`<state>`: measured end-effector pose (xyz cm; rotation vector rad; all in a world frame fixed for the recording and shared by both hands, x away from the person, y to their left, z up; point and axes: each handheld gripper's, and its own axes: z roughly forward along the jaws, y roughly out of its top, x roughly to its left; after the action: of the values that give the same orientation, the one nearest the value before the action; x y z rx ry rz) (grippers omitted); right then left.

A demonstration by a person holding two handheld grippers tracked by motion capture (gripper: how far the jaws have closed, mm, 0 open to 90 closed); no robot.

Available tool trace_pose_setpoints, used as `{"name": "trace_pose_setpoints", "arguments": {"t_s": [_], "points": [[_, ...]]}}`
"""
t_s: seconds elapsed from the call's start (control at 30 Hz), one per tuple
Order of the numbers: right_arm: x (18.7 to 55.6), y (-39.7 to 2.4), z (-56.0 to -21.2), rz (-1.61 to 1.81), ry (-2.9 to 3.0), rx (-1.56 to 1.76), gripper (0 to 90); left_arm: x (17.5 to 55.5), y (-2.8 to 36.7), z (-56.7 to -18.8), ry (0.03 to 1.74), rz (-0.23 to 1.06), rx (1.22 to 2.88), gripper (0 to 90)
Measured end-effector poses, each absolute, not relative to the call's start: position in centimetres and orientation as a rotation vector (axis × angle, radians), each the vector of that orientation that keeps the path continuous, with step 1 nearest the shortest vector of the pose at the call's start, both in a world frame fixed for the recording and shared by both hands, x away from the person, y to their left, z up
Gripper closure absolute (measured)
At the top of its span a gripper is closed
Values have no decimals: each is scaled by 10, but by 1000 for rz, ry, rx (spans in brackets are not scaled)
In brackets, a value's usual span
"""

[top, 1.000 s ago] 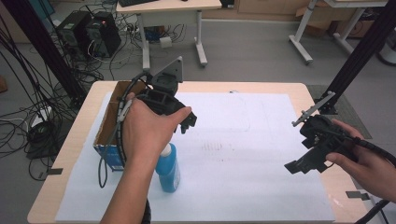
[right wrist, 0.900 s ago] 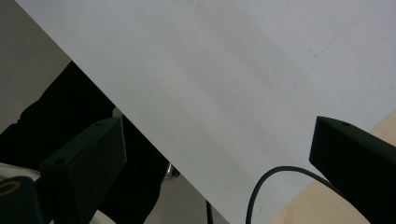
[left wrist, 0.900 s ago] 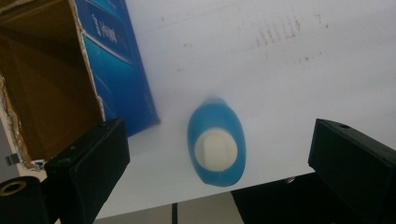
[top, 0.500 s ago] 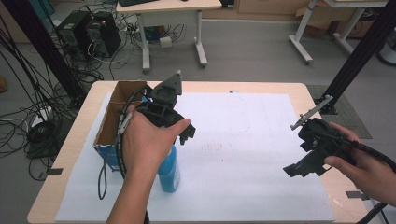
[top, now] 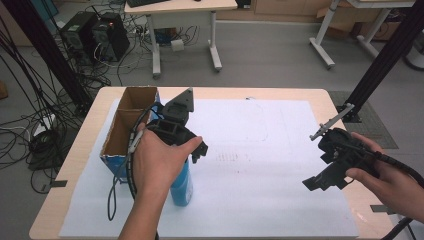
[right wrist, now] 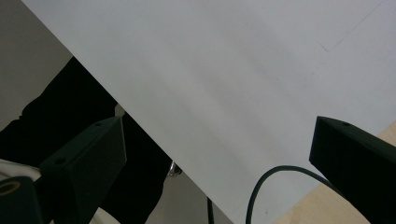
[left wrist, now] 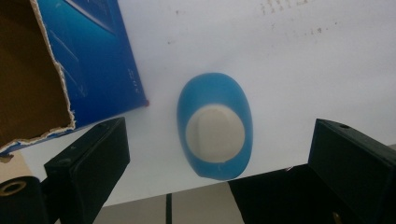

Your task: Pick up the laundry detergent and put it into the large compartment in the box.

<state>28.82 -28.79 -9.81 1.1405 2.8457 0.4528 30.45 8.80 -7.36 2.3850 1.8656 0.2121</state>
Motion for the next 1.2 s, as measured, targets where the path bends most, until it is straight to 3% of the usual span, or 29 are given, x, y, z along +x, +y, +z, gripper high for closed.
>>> {"name": "trace_pose_setpoints", "arguments": {"t_s": [1.2], "points": [[297,-281,-105,426,2867,1144,39,317,89,-118,1908,139,2422,96]]}}
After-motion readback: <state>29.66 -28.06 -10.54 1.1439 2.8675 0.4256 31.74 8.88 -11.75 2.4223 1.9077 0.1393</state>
